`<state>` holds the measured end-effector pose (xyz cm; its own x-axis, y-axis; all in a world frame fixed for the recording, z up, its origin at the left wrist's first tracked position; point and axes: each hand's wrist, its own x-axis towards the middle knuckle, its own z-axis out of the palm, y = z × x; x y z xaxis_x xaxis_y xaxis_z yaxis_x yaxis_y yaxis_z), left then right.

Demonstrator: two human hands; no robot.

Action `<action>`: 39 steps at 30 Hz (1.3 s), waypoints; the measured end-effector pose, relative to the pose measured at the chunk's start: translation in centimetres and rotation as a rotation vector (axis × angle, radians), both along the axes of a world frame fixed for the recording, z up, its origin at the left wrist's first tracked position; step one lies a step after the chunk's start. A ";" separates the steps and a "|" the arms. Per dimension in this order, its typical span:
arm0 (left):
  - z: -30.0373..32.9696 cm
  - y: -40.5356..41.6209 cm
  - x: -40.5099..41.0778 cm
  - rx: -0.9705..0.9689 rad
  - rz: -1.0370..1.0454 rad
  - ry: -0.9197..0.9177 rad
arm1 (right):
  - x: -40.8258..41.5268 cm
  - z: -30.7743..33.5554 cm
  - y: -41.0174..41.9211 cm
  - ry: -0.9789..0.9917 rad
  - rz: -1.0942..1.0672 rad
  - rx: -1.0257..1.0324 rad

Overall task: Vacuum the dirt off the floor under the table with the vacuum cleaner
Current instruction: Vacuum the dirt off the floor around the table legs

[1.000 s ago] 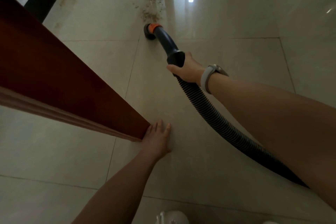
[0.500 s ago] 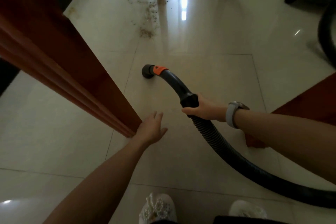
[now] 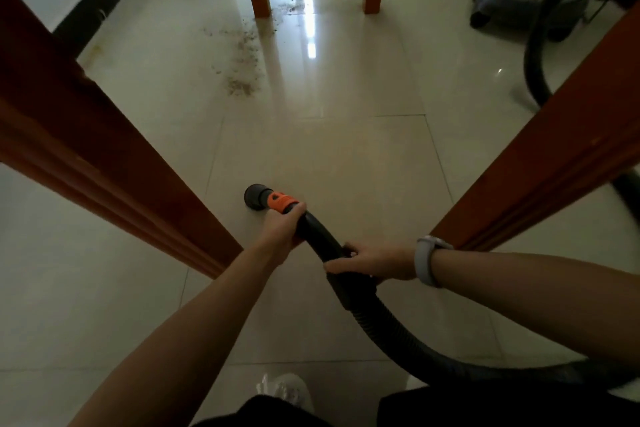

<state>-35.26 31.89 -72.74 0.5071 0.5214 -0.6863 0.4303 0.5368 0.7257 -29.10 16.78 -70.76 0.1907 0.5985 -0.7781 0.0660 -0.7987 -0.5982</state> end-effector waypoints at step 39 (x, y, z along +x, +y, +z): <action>4.2 -14.6 2.8 -0.041 -0.579 0.472 | -0.5 2.9 -15.0 -0.064 0.055 0.010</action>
